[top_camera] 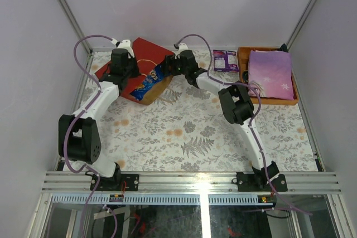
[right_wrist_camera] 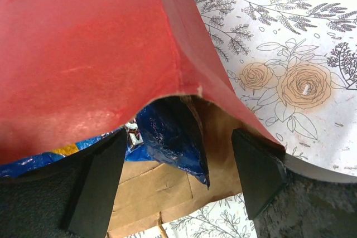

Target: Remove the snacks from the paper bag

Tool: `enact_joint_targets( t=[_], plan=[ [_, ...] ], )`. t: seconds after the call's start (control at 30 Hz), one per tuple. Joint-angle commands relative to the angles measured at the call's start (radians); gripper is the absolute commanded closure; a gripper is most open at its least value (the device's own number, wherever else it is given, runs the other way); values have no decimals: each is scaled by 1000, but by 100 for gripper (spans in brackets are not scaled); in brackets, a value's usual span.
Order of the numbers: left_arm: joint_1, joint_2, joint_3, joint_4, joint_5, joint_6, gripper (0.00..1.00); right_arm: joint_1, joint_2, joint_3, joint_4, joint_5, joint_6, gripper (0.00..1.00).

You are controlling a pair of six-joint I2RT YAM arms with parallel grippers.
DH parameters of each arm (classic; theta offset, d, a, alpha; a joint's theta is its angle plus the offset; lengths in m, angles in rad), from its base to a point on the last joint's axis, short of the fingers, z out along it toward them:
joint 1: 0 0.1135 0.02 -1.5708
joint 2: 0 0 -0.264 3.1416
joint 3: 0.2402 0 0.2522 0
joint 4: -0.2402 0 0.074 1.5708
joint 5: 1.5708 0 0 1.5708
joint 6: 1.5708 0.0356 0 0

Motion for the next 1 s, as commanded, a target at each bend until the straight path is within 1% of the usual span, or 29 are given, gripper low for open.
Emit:
enact_joint_targets(
  t=[0.0, 0.07, 0.2, 0.23, 0.27, 0.33, 0.4, 0.43, 0.47, 0.7, 0.97],
  plan=[
    [13, -11, 9, 37, 5, 6, 99, 14, 33, 111, -82, 20, -19, 17],
    [14, -13, 10, 34, 11, 9, 99, 18, 49, 124, -79, 13, -8, 19],
    [14, -22, 3, 28, 1, 17, 100, 30, 109, 232, -131, -12, 15, 26],
    [15, -28, -2, 27, -6, 19, 100, 34, 123, 256, -145, -19, 15, 28],
    [15, -36, -8, 29, -12, 20, 100, 36, 130, 273, -154, -22, 15, 33],
    [22, -50, -19, 29, -16, 18, 99, 39, 124, 271, -150, -26, 19, 53],
    [24, -59, -25, 31, -12, 16, 100, 40, 101, 244, -136, -25, 26, 77],
    [24, -61, -25, 32, -9, 15, 99, 39, 76, 208, -124, -24, 29, 92],
    [24, -60, -27, 35, -3, 13, 99, 39, 53, 174, -108, -23, 30, 99],
    [27, -56, -27, 45, -7, 2, 99, 40, -140, -51, 1, -49, 31, 100],
    [33, -37, -16, 49, -18, -7, 99, 39, -315, -226, 60, -60, 21, 100]
  ],
)
